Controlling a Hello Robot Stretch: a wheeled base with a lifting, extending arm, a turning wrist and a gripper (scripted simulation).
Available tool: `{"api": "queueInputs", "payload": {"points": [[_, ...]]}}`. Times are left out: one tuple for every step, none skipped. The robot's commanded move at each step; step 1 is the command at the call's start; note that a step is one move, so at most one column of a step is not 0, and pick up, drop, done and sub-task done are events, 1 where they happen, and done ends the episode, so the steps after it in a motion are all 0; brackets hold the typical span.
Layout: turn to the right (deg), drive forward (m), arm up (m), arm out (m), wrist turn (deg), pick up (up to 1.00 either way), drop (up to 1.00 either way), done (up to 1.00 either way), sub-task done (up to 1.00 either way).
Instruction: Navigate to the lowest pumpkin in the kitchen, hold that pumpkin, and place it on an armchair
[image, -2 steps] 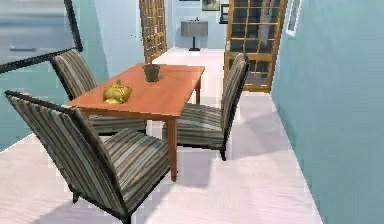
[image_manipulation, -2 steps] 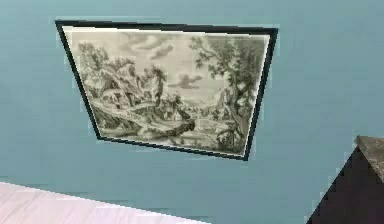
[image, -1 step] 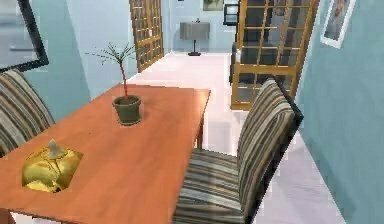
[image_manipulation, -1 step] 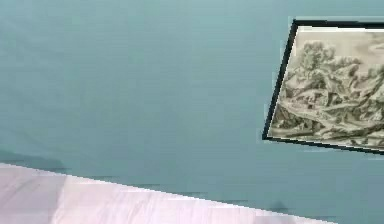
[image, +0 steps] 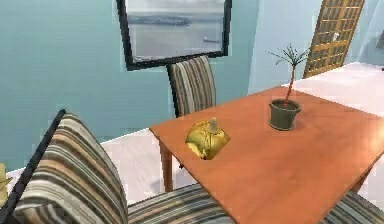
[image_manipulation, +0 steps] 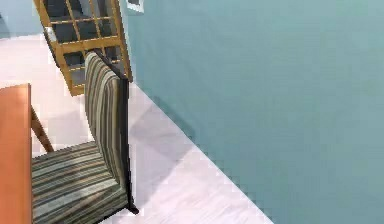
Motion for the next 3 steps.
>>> {"api": "queueInputs", "payload": {"points": [[-45.0, 0.0, 0.0, 0.0, 0.0, 0.0, 0.0, 0.0, 0.0], [-36.0, 0.0, 0.0, 0.0, 0.0, 0.0, 0.0, 0.0, 0.0], [0.0, 0.55, 0.0, 0.0, 0.0, 0.0, 0.0, 0.0, 0.0]]}}
